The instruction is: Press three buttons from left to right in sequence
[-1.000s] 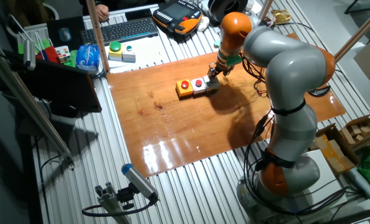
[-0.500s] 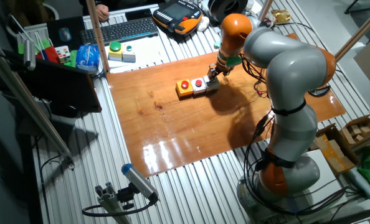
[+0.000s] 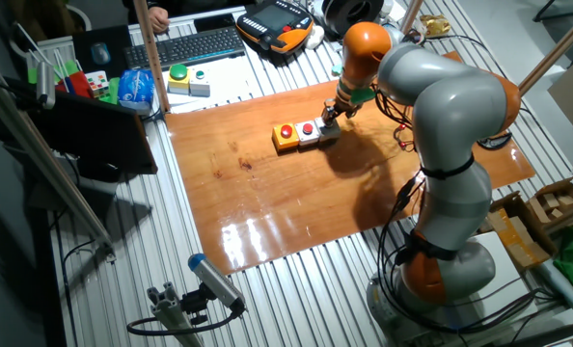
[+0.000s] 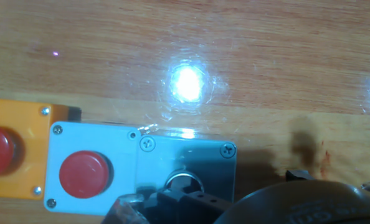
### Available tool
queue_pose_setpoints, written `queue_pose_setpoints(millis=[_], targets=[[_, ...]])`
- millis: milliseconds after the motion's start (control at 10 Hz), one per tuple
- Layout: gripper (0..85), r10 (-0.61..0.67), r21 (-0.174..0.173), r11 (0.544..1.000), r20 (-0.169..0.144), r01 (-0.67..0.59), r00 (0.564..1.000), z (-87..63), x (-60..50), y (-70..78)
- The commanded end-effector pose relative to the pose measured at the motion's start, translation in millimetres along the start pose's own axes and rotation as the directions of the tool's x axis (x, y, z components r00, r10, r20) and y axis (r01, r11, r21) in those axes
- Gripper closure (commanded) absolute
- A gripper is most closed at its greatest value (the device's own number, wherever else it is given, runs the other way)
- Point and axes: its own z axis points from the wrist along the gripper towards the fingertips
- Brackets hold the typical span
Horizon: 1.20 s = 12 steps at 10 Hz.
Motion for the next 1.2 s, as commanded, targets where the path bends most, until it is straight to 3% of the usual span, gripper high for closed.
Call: queue_pose_setpoints(millis=[0, 400, 700, 900, 1100], targets=[[10.7, -0.001, 0.000, 1.000, 0.004, 0.001, 1.000, -6.0, -3.8, -0.3], [10.3, 0.001, -0.004, 1.000, -0.005, -0.001, 1.000, -17.5, -8.6, -0.6], [14.3, 0.041, -0.007, 0.999, -0.034, -0.041, 0.999, -46.8, -11.4, 15.5], [25.0, 0.080, -0.005, 0.997, -0.047, -0.081, 0.996, -64.5, -11.4, 35.1], [46.3, 0.116, -0.002, 0.993, -0.052, -0.116, 0.992, -76.3, -11.4, 54.9]])
